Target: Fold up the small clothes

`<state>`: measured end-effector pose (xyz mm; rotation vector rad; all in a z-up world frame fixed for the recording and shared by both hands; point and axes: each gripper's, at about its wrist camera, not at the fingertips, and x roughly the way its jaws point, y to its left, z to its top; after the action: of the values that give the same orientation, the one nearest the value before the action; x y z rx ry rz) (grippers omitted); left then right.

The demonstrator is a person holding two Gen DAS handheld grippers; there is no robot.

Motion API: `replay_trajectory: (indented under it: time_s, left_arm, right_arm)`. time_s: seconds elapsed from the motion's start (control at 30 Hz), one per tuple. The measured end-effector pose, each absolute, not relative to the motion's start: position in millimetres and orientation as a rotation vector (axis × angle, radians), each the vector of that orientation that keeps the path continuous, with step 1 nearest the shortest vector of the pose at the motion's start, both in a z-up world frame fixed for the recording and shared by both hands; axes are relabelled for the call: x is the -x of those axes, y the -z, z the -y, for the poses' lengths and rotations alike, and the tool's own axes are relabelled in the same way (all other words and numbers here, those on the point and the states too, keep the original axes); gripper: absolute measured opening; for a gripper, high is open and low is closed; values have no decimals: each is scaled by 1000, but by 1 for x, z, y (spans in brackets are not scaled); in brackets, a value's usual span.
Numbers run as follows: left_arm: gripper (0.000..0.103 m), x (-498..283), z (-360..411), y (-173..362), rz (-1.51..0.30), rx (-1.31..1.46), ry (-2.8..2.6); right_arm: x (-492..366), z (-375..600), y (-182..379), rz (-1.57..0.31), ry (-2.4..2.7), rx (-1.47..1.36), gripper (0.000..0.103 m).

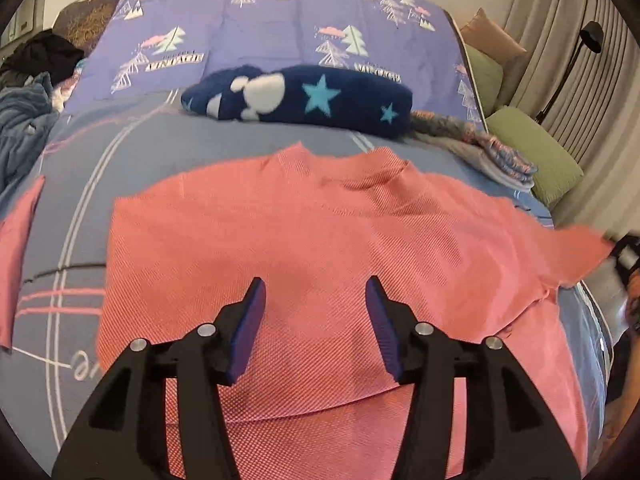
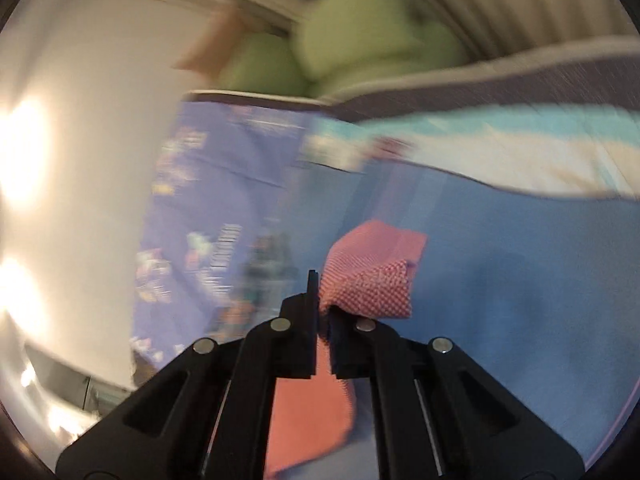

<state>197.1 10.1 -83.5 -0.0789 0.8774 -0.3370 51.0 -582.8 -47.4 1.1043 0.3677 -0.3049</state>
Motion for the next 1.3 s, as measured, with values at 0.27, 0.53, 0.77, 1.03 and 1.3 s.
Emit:
replay_trajectory:
  time_s: [0.27, 0.53, 0.77, 1.03, 1.3]
  left_arm:
    - [55, -193, -39, 78, -837, 183, 349]
    - [55, -199, -75, 71, -823, 400, 435]
    - [56, -213, -98, 84, -872, 613, 573]
    - [63, -220, -76, 99, -955, 645, 682]
    - [64, -219, -61, 103, -985, 662, 728]
  right_arm:
    - [-61, 458, -82, -100, 108, -741, 4]
    - [-153, 247, -36, -459, -209, -323, 4]
    - [-174, 109, 54, -692, -309, 24, 4]
    - [-156, 89, 80, -738, -375, 116, 8]
    - [-150, 81, 80, -708, -419, 174, 5]
